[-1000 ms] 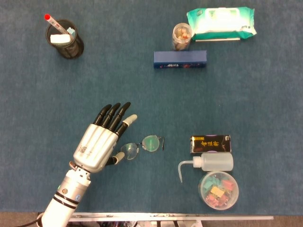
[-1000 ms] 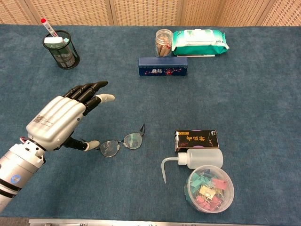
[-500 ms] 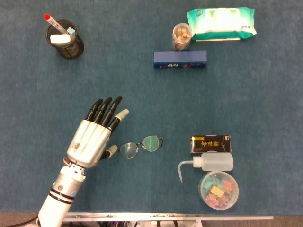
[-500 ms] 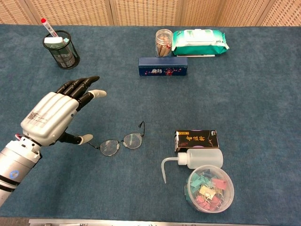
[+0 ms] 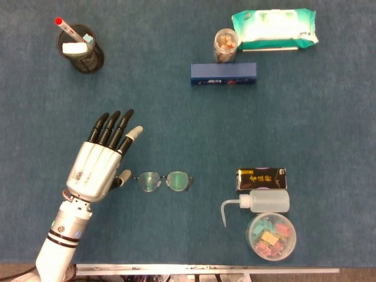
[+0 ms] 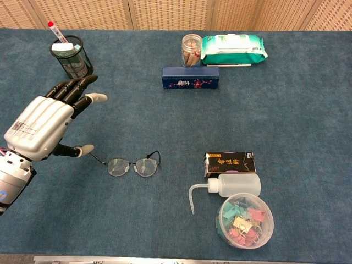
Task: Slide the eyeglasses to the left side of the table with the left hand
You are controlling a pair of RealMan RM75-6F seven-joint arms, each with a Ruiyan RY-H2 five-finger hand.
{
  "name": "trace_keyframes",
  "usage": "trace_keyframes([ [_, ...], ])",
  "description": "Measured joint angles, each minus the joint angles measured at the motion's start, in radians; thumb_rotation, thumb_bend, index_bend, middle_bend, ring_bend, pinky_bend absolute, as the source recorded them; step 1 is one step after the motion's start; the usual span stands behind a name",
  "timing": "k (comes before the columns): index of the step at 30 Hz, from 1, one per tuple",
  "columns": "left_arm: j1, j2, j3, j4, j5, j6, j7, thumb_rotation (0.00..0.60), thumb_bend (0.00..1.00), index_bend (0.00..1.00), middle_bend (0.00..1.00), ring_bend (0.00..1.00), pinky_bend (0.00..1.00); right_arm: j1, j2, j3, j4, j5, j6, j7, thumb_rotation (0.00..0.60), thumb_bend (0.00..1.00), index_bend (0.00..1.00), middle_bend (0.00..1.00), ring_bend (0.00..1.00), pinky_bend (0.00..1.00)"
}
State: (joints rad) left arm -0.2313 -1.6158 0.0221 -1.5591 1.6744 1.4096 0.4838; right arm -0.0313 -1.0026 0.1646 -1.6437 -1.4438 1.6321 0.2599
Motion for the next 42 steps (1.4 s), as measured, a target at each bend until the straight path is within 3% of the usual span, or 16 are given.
trace_keyframes([
  [24,0.019,0.054,-0.074,0.077,-0.082,0.063,-0.063,0.600,0.12,0.19,0.00,0.00,0.08,0.000,0.000,-0.001,-0.001,0.000,0.001,0.000,0.600,0.00,0.36,0.37,0.27,0.45],
  [42,0.062,0.081,-0.081,0.131,-0.138,0.103,-0.167,0.600,0.12,0.19,0.00,0.00,0.08,0.002,-0.002,-0.003,-0.002,-0.004,-0.002,-0.006,0.600,0.00,0.36,0.37,0.27,0.45],
])
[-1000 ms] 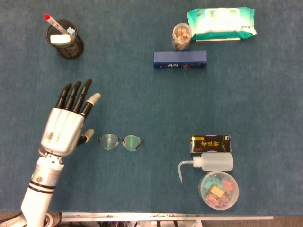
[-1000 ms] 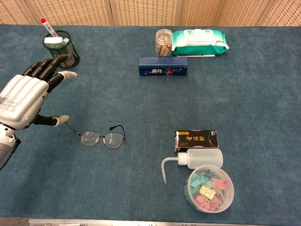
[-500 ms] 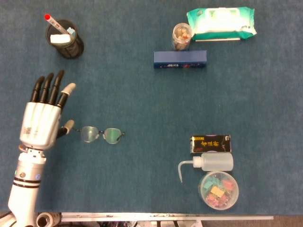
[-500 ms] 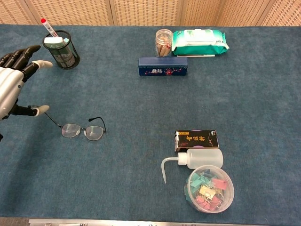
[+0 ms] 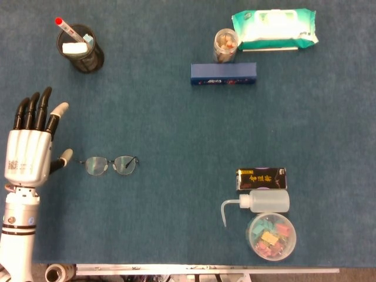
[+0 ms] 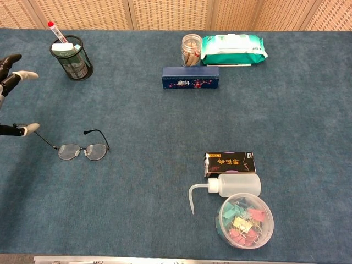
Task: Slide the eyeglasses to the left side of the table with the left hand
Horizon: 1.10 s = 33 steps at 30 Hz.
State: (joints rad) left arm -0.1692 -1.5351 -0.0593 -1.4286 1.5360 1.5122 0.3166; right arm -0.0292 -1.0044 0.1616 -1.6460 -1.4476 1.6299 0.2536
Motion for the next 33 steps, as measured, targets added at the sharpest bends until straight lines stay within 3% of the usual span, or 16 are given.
trace_keyframes([
  [22,0.012,0.035,0.039,-0.078,0.055,0.019,-0.087,0.600,0.12,0.21,0.00,0.01,0.10,0.001,0.000,0.000,0.000,0.001,-0.001,0.000,0.600,0.00,0.36,0.37,0.27,0.45],
  [33,0.042,0.082,0.044,-0.149,0.098,0.093,-0.094,0.600,0.12,0.21,0.00,0.01,0.10,0.001,-0.001,-0.002,0.000,-0.002,-0.001,-0.002,0.600,0.00,0.36,0.37,0.27,0.45],
])
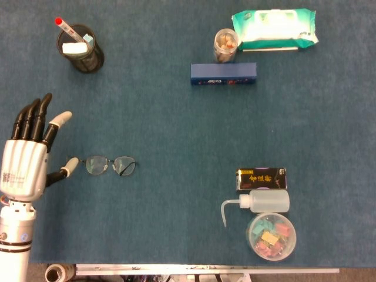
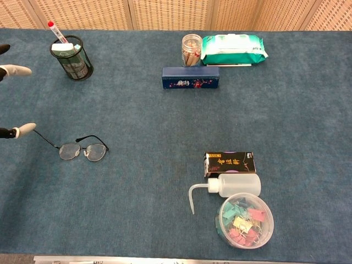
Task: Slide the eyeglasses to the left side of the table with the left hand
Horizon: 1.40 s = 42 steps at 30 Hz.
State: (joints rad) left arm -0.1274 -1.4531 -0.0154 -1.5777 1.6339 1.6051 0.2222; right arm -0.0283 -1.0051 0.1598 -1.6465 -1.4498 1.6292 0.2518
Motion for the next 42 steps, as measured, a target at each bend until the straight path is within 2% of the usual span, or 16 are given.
trace_keyframes([
  [10,0.008,0.009,-0.036,-0.001,-0.028,0.016,-0.024,0.600,0.12,0.21,0.00,0.02,0.10,0.000,0.000,0.001,0.002,0.003,0.000,0.003,0.600,0.00,0.36,0.37,0.27,0.45],
  [23,-0.028,-0.029,-0.097,0.102,-0.142,-0.070,-0.049,0.600,0.12,0.22,0.00,0.02,0.10,0.004,-0.001,0.000,0.000,0.003,-0.007,-0.003,0.600,0.00,0.36,0.37,0.27,0.45],
  [42,-0.018,-0.051,-0.059,0.121,-0.115,-0.059,-0.035,0.600,0.12,0.22,0.00,0.02,0.10,0.002,0.000,-0.001,0.000,0.002,-0.005,-0.002,0.600,0.00,0.36,0.37,0.27,0.45],
])
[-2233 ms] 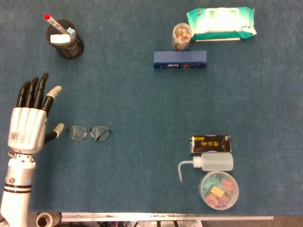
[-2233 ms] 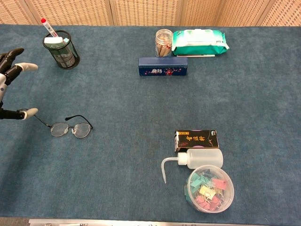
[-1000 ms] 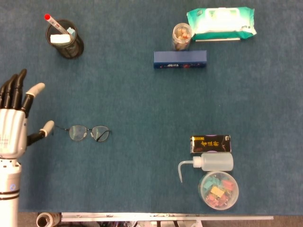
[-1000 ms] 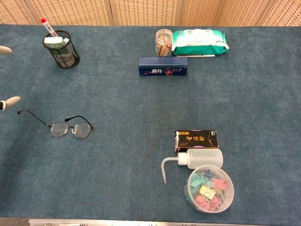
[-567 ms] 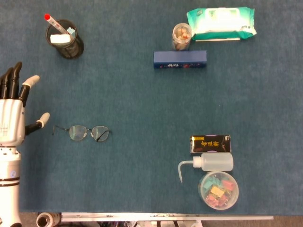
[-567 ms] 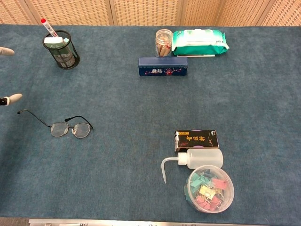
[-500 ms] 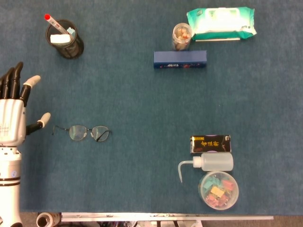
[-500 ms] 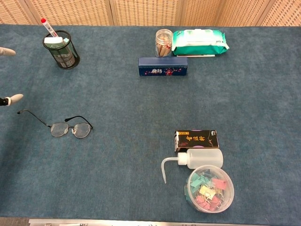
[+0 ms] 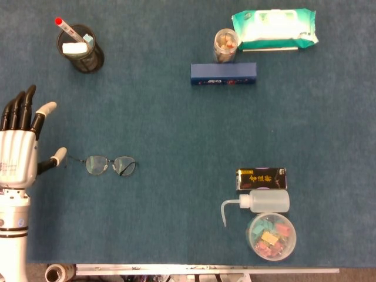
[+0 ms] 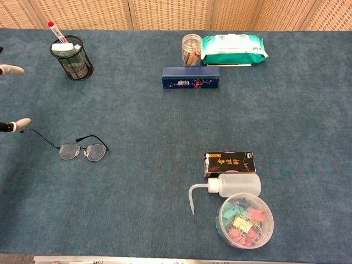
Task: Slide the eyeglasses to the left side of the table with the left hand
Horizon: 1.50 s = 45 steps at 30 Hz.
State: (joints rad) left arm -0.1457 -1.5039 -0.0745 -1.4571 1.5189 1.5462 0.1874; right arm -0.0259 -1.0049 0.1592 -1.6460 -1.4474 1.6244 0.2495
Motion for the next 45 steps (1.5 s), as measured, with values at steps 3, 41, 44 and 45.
trace_keyframes([
  [3,0.000,-0.003,0.005,-0.002,0.006,-0.001,-0.001,0.600,0.12,0.22,0.00,0.02,0.10,0.000,-0.001,0.000,-0.001,0.000,-0.001,-0.002,0.600,0.00,0.36,0.37,0.27,0.45],
  [41,-0.049,-0.115,0.055,0.041,0.044,-0.103,0.043,0.600,0.12,0.22,0.00,0.02,0.10,-0.005,0.005,0.000,0.002,-0.001,0.006,0.014,0.600,0.00,0.36,0.37,0.27,0.45],
  [44,-0.054,-0.123,0.058,0.059,0.049,-0.107,0.045,0.600,0.12,0.22,0.00,0.02,0.10,-0.004,0.005,0.001,0.002,0.001,0.005,0.015,0.600,0.00,0.36,0.37,0.27,0.45],
  [45,-0.056,-0.126,0.058,0.065,0.051,-0.108,0.046,0.600,0.12,0.22,0.00,0.02,0.10,-0.004,0.005,0.001,0.003,0.001,0.004,0.016,0.600,0.00,0.36,0.37,0.27,0.45],
])
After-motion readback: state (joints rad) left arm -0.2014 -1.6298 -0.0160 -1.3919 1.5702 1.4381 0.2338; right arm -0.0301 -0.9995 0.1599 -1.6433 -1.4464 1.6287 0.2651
